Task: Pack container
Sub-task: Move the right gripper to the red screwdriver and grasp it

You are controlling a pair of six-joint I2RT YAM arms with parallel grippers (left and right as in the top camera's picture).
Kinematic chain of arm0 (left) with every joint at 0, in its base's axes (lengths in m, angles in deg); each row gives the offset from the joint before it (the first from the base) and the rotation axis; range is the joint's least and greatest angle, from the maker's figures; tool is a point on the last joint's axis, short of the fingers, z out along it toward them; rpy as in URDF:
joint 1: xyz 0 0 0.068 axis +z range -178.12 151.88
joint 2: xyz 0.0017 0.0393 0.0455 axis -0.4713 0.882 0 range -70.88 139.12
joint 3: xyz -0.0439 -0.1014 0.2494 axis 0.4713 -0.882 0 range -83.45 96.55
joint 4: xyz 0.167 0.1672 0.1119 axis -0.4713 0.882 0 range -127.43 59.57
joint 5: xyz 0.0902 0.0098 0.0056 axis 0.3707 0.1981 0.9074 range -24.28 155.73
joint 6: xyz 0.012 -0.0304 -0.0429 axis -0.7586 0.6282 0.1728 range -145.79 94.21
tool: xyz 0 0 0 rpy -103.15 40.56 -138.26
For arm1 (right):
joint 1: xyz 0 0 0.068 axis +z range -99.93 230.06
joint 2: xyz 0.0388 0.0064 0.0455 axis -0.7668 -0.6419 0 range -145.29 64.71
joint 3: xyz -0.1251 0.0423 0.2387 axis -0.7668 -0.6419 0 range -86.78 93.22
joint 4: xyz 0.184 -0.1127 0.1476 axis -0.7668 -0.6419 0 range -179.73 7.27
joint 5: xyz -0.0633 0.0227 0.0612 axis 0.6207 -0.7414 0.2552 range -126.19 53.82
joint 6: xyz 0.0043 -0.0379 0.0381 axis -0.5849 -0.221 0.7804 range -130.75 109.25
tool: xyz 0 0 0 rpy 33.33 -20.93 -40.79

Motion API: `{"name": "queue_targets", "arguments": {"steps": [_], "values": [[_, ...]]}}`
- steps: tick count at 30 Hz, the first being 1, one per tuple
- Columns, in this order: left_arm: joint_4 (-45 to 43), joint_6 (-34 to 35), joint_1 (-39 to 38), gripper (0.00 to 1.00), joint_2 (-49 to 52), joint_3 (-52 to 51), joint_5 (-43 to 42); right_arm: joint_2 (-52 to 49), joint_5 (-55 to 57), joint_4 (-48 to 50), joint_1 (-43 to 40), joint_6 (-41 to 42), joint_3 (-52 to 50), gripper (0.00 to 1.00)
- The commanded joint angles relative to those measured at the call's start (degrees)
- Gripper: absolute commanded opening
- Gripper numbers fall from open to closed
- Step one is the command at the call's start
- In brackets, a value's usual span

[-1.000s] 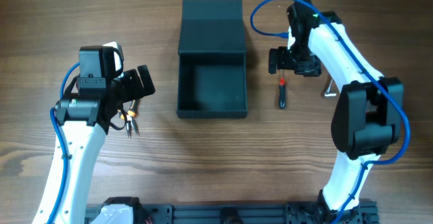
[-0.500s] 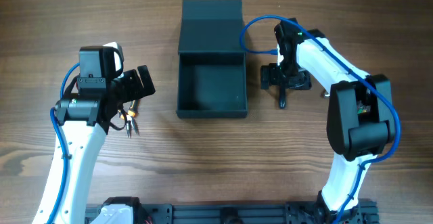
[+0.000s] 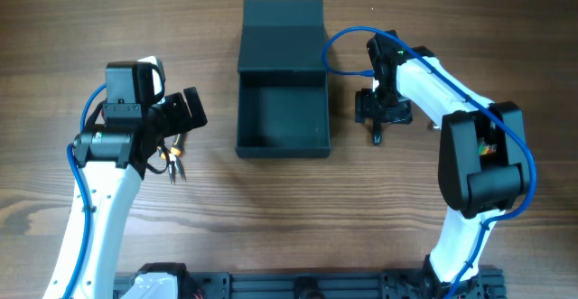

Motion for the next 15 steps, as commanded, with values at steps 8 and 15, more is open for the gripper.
{"name": "queue_targets", "arguments": {"steps": [8, 15], "values": [[0.0, -1.0, -0.2, 1.0, 0.0, 1.0, 0.3, -2.0, -2.9, 0.0, -0.1, 0.9, -2.7, 0.27], [0.0, -1.0, -0.2, 1.0, 0.0, 1.0, 0.4, -2.0, -3.3, 0.0, -0.1, 0.9, -2.7, 0.12]]}}
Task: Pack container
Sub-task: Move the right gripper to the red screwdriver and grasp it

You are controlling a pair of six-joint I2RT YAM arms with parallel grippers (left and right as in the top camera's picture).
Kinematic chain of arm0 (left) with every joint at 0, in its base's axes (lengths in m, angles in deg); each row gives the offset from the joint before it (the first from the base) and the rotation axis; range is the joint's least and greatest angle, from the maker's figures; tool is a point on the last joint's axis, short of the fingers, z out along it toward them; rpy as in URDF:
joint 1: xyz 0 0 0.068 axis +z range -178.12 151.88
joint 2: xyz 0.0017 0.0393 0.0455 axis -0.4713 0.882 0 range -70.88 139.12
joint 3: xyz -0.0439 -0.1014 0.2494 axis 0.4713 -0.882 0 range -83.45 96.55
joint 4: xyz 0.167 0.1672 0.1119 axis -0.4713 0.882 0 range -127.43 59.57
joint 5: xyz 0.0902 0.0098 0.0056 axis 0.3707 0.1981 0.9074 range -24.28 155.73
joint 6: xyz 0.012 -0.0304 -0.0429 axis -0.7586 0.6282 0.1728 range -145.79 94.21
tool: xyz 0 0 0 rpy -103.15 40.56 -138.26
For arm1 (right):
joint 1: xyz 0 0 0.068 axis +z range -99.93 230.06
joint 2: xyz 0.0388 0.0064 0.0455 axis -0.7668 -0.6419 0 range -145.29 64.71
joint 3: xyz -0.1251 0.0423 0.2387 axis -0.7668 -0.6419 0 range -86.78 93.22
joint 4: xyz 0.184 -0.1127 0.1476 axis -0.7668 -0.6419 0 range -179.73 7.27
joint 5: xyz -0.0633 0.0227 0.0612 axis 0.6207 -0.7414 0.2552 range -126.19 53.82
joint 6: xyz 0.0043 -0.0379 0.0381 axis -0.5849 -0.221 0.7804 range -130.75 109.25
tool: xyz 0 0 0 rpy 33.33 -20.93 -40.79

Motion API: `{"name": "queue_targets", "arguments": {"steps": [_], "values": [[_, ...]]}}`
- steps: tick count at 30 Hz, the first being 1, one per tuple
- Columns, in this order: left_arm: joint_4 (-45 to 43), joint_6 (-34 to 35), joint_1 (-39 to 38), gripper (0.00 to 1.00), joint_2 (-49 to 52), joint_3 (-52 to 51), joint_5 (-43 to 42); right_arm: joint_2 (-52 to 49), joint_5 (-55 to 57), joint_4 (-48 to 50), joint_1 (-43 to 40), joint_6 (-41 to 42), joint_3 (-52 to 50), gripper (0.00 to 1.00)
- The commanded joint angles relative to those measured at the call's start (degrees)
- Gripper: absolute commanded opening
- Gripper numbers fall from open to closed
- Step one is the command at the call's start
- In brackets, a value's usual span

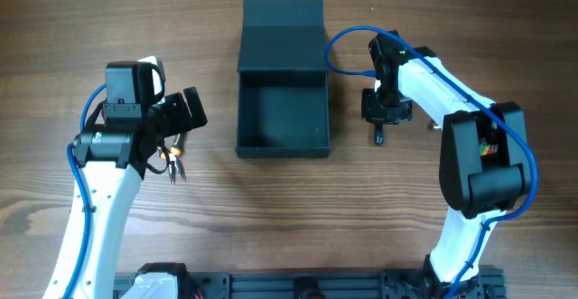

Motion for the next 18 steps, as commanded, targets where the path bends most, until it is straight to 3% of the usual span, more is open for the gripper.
{"name": "queue_targets", "arguments": {"steps": [1, 3, 10, 18], "values": [[0.0, -1.0, -0.2, 1.0, 0.0, 1.0, 0.4, -2.1, -3.3, 0.2, 0.3, 0.0, -2.5, 0.1], [0.0, -1.0, -0.2, 1.0, 0.0, 1.0, 0.3, -2.1, -3.5, 0.2, 0.3, 0.0, -2.5, 0.04], [0.0, -1.0, -0.2, 1.0, 0.0, 1.0, 0.4, -2.0, -3.5, -0.2, 0.3, 0.0, -1.9, 0.04], [0.0, -1.0, -0.2, 1.0, 0.0, 1.0, 0.3, 5.0, -3.2, -7.4, 0.6, -2.4, 7.6, 0.04]]}}
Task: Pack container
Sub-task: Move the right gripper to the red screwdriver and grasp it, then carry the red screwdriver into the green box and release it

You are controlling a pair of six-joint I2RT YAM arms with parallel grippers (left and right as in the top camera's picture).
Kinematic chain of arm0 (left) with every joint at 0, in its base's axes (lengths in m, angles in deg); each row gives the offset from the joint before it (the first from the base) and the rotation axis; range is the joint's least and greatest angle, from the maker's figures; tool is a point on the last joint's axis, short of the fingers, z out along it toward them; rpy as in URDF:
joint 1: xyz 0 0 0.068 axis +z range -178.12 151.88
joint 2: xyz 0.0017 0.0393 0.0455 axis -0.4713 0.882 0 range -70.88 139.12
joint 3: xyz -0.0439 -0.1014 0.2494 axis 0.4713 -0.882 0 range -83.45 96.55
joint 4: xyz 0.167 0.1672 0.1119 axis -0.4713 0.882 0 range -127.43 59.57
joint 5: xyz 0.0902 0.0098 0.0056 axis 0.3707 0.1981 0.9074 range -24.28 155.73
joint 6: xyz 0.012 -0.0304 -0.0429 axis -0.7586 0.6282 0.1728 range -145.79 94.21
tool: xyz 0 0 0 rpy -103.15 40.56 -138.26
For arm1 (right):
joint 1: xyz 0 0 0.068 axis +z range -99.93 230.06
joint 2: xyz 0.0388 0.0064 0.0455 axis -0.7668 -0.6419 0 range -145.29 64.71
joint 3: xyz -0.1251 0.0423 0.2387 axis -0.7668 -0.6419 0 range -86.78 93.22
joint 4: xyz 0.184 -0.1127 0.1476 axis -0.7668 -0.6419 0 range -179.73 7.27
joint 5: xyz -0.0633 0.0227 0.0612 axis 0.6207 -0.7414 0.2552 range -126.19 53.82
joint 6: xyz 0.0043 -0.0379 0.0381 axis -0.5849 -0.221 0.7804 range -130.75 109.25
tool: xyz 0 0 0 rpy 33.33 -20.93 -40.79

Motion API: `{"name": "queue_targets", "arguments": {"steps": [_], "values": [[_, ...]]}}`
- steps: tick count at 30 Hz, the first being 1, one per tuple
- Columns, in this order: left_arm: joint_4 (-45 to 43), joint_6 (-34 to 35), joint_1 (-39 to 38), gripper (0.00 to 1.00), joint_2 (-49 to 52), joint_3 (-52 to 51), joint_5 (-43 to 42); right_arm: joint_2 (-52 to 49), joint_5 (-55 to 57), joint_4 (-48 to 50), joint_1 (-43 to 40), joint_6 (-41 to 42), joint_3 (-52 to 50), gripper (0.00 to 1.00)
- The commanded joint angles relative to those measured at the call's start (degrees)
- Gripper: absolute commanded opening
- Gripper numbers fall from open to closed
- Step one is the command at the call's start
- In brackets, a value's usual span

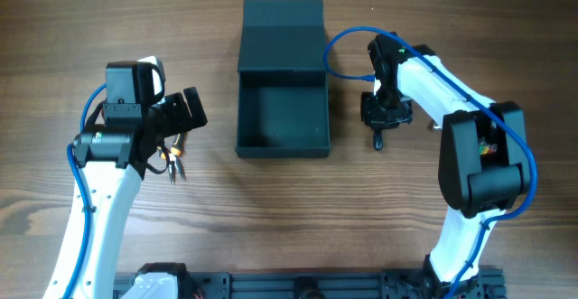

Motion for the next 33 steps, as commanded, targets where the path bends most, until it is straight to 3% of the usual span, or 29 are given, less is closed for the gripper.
{"name": "queue_targets", "arguments": {"steps": [1, 6, 11, 15, 21, 28, 33], "values": [[0.0, -1.0, -0.2, 1.0, 0.0, 1.0, 0.4, 6.7, -1.2, -2.3, 0.8, -2.9, 7.3, 0.04], [0.0, -1.0, -0.2, 1.0, 0.0, 1.0, 0.3, 16.3, -1.7, -2.5, 5.1, -13.9, 13.0, 0.04], [0.0, -1.0, -0.2, 1.0, 0.0, 1.0, 0.3, 21.1, -8.0, -5.8, 14.2, -42.4, 13.7, 0.04], [0.0, -2.6, -0.2, 1.0, 0.0, 1.0, 0.4, 20.5, -7.7, -6.6, 19.9, -53.2, 13.7, 0.04], [0.1, -5.0, 1.3, 1.0, 0.0, 1.0, 1.2, 19.1, -7.8, -3.3, 21.7, -55.5, 13.7, 0.04], [3.3, -3.9, 16.6, 1.0, -0.2, 5.0, -3.3, 17.7, -8.0, -1.0, 21.7, -55.9, 13.7, 0.04], [3.7, -5.8, 21.7, 1.0, -2.0, 7.0, -3.3, 15.6, -8.8, 0.1, 21.7, -56.8, 13.7, 0.04]]}}
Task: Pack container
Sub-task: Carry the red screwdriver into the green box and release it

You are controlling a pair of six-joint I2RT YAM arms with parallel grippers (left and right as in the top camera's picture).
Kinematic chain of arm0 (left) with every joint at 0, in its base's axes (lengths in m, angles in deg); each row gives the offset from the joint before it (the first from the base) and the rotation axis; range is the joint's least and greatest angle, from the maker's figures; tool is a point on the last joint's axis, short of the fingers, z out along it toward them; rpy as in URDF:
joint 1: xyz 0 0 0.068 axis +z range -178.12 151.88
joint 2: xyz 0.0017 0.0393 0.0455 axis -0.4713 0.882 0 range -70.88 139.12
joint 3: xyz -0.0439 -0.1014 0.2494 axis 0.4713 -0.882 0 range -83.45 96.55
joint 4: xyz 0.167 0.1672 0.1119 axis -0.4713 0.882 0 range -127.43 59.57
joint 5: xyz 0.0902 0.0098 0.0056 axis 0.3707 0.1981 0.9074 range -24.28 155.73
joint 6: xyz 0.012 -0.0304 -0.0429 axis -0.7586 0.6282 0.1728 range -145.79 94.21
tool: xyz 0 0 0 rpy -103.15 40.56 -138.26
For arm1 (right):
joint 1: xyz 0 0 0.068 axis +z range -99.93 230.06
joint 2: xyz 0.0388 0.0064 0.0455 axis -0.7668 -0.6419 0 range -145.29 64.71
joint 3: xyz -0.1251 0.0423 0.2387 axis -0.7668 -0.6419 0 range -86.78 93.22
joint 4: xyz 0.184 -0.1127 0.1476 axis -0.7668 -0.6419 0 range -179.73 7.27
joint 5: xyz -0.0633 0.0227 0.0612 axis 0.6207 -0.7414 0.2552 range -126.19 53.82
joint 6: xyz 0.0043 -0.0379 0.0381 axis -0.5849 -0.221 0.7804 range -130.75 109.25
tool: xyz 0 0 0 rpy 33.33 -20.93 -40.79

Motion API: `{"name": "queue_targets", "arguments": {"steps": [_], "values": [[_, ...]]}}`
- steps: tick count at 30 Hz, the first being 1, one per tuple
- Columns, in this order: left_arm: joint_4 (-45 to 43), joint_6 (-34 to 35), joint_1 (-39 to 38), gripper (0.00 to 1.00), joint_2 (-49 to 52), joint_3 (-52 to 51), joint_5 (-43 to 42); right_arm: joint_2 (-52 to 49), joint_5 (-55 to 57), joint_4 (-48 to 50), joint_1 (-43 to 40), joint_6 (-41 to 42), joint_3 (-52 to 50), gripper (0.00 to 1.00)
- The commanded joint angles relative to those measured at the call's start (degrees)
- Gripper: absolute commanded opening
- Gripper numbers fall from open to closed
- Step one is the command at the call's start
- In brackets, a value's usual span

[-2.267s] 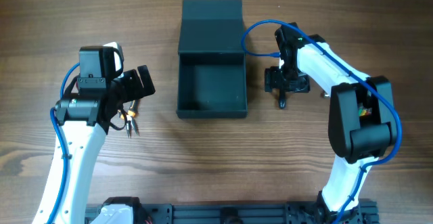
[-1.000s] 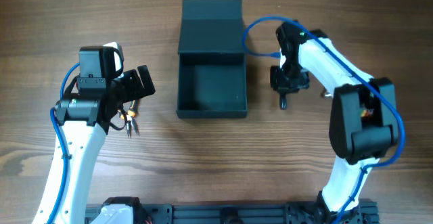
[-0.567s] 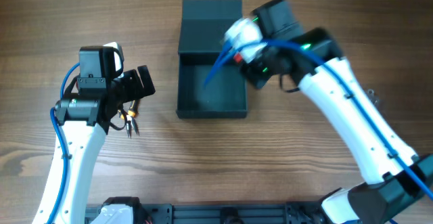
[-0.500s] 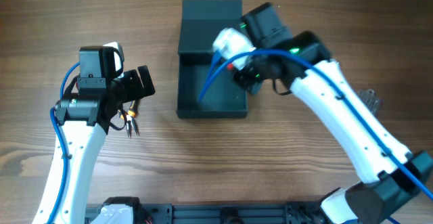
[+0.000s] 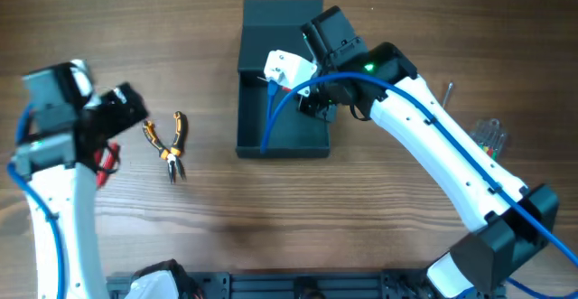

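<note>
An open black box lies mid-table with its lid folded back at the far end. My right gripper hangs over the right side of the box's inside. Its fingers are dark against the dark box, so neither their spread nor any load shows. My left gripper is far left, blurred, jaws apart and empty. Orange-handled pliers lie on the wood between it and the box.
A clear packet with small coloured pieces lies at the right beside my right arm. A thin metal rod lies just beyond it. Both arm bases stand at the near edge.
My right gripper has gone from the table right of the box to over the box's inside; the small black item it was on is gone. My left arm has drawn back left, uncovering the pliers.
My right gripper stood low over a small black item just right of the box through all three earlier moments, shifting only slightly. My left gripper hovered open above the pliers. Now the right gripper is over the box and the left one is far left.
</note>
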Motion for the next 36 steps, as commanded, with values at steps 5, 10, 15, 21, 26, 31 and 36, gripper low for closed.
{"name": "queue_targets", "arguments": {"steps": [5, 10, 15, 21, 26, 31, 36], "values": [[0.1, -2.7, 1.4, 1.0, -3.9, 2.2, -1.6, -7.5, -2.3, 1.1, 0.0, -4.5, 0.0, 0.04], [0.2, -2.7, 0.3, 1.0, -4.6, 2.2, -1.6, -13.2, -2.5, 2.3, 0.0, -4.4, 0.0, 0.04], [0.2, -2.7, 0.2, 1.0, -4.6, 2.2, -1.6, -18.4, -3.2, 3.7, 0.0, -4.4, 0.0, 0.04], [0.2, -2.7, 0.2, 1.0, -4.6, 2.2, -1.6, -21.9, -4.8, 5.6, 0.0, -4.4, 0.0, 0.04], [0.2, -2.7, 0.2, 1.0, -4.6, 2.2, -1.6, -24.1, -4.8, 5.9, 0.0, -4.4, -0.2, 0.04], [0.3, -2.7, 0.2, 1.0, -4.6, 2.2, -1.6, -24.7, -4.5, 5.9, 0.0, -4.2, -0.4, 0.19], [0.3, -2.7, 0.2, 1.0, -4.6, 2.2, -1.6, -24.7, -4.4, 5.6, 0.0, -4.1, -0.4, 0.5]]}}
